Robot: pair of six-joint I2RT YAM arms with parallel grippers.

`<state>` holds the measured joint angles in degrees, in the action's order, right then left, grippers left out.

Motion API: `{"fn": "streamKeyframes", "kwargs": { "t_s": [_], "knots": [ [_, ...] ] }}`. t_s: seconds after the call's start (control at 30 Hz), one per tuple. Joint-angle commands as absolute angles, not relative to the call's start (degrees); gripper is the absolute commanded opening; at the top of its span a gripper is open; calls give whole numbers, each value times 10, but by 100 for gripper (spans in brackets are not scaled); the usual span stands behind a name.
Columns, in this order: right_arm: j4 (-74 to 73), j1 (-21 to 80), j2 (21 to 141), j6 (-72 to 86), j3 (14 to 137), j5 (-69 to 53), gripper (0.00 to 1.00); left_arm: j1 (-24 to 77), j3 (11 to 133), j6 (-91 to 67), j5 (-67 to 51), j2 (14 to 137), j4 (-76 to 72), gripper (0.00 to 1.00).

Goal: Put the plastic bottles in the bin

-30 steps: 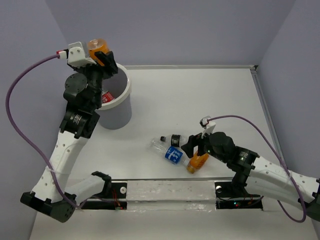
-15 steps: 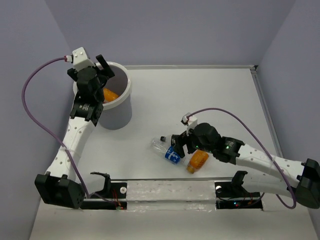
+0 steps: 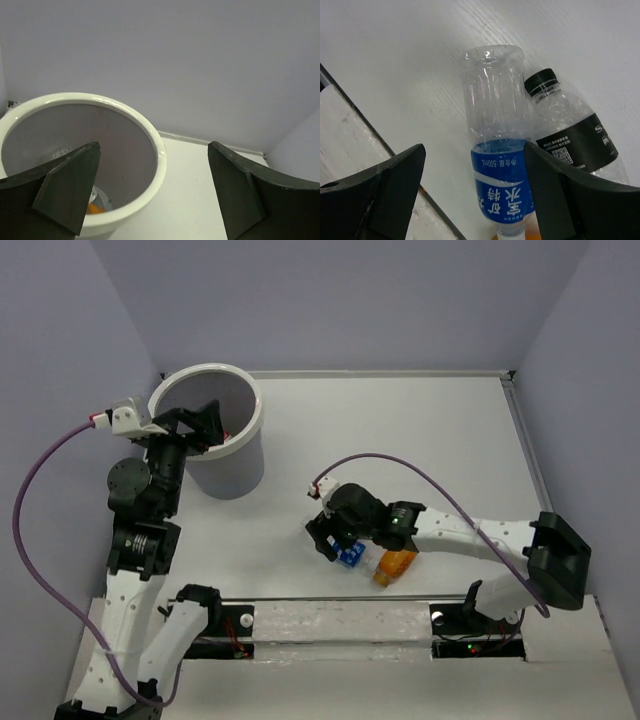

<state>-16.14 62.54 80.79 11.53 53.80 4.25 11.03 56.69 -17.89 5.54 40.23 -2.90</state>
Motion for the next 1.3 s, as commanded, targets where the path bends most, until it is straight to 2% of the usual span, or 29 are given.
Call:
{"fn": "streamKeyframes", "kwargs": {
  "t_s": [0.0,0.23,0.83,0.87,0.9,1.27],
  "knots": [
    [-178,637,874,88,596,71,84,111,527,-173,5,336,-10,99],
    [-189,642,939,76,642,104,85,110,486,-154,18,247,47,99],
    [-231,686,1089,83,751,92,86,110,490,-156,-27,214,49,99],
    [-232,686,1092,81,756,96,85,110,490,-156,-26,212,49,99],
    [-235,686,1096,79,759,98,79,111,492,-156,-25,211,50,99],
    [-183,686,1101,15,852,120,57,114,497,-184,12,201,13,99]
  ]
}}
